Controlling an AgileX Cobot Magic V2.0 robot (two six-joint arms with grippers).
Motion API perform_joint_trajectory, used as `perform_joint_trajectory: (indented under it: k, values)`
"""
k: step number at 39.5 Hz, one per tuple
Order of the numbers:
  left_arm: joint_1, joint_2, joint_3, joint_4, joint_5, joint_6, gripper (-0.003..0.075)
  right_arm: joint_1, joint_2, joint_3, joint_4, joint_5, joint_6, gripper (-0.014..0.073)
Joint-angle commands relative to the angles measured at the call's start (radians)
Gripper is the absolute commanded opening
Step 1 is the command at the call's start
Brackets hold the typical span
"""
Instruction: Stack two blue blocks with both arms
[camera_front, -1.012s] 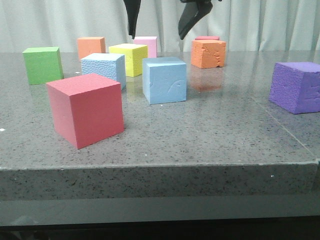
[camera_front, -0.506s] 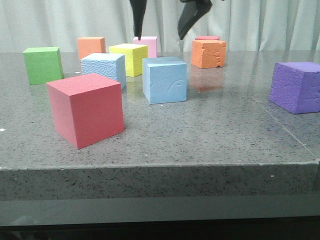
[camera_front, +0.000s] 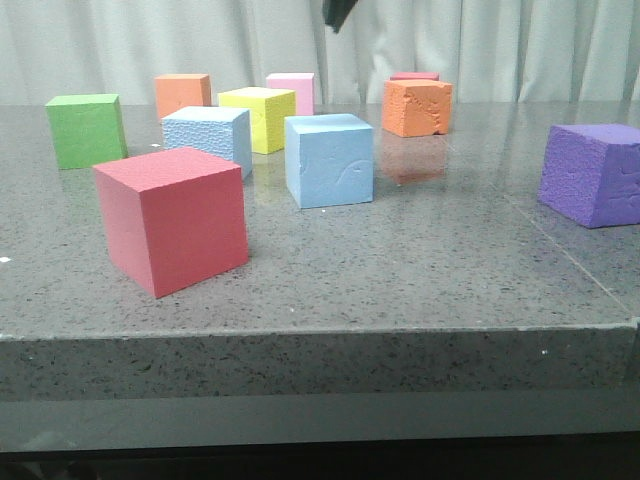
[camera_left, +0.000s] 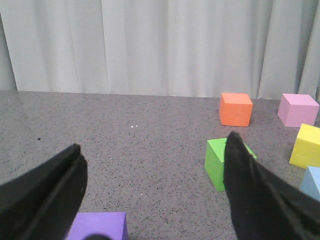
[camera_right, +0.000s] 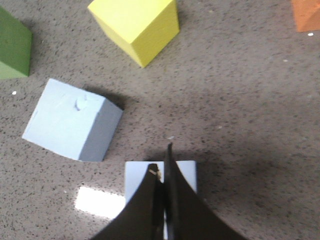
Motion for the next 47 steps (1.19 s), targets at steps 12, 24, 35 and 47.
perform_joint_trajectory:
  k: [12, 24, 35, 47]
  values:
    - [0.002, 0.006, -0.034, -0.004, -0.086, -0.006, 0.0543, -0.182, -0.218, 0.057, -0.038, 0.029, -0.126, -0.0062]
    - [0.002, 0.006, -0.034, -0.004, -0.086, -0.006, 0.0543, -0.417, -0.398, 0.325, 0.012, -0.052, -0.202, -0.0062]
    - [0.002, 0.006, -0.034, -0.004, -0.086, -0.006, 0.0543, -0.462, -0.648, 0.655, 0.012, -0.221, -0.275, -0.0062]
    - [0.002, 0.006, -0.034, -0.004, -0.086, -0.006, 0.0543, -0.462, -0.977, 1.047, 0.009, -0.499, -0.275, -0.0062]
